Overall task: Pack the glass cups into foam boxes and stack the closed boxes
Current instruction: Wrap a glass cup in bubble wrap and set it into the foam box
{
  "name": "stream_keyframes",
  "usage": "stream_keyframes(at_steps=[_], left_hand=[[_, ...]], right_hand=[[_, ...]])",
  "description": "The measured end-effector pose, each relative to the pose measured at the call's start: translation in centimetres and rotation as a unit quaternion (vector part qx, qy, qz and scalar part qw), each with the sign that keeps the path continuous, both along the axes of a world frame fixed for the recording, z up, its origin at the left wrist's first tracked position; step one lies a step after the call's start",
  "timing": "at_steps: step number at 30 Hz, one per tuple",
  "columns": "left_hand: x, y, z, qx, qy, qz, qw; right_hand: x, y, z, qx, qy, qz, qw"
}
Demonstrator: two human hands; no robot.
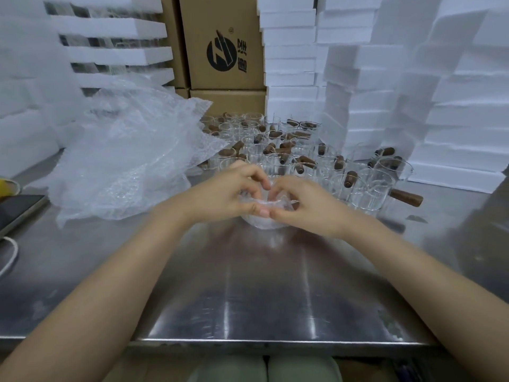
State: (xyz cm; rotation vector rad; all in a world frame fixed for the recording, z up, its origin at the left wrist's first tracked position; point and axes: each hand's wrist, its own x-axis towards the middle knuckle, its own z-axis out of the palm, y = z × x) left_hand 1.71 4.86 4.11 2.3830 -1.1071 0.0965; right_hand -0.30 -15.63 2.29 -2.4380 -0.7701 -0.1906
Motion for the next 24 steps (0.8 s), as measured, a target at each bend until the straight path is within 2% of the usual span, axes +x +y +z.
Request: stream_keyframes(at_steps=[2, 4, 9, 11, 14, 15, 19, 22, 24], left_hand=[[0.1, -0.1, -0.1, -0.004, 0.013, -0.006, 1.000], [0.1, -0.3, -0.4, 0.022, -0.012, -0.004, 1.000], [-0.1, -0.9, -0.6, 0.074, -0.064, 0.020, 0.995], [-0.3, -0.6, -0.5, 0.026, -0.051, 0.018, 0.998], [-0.3, -0.1, -0.3, -0.133, -0.019, 0.059, 0.989], [-0.3, -0.1, -0.3, -0.144, -0.014, 0.093, 0.985], [0.0, -0.6, -0.5, -0.036, -0.010, 0.180, 0.983], [-0.4, -0.5, 0.0, -0.073, 0.039, 0.170, 0.982], [-0.7, -0.3, 0.6, -0.125, 0.085, 0.148, 0.977]], right_hand=[[-0.2, -0.4, 0.1, 0.068, 0.044, 0.002, 0.997], [-0.2, -0.6, 0.3, 0.113, 0.059, 0.019, 0.992], [0.1, -1.0, 0.6, 0.054, 0.038, 0.067, 0.996], [0.4, -1.0, 0.5, 0.023, 0.045, 0.077, 0.996], [0.5, -0.7, 0.7, 0.030, 0.081, 0.085, 0.993], [0.4, -0.7, 0.8, 0.040, 0.090, 0.085, 0.991], [0.3, -1.0, -0.1, 0.025, 0.106, 0.035, 0.993], [0.5, -0.6, -1.2, -0.013, 0.091, 0.011, 0.996], [0.6, -0.4, -1.8, 0.003, 0.070, 0.010, 0.997]])
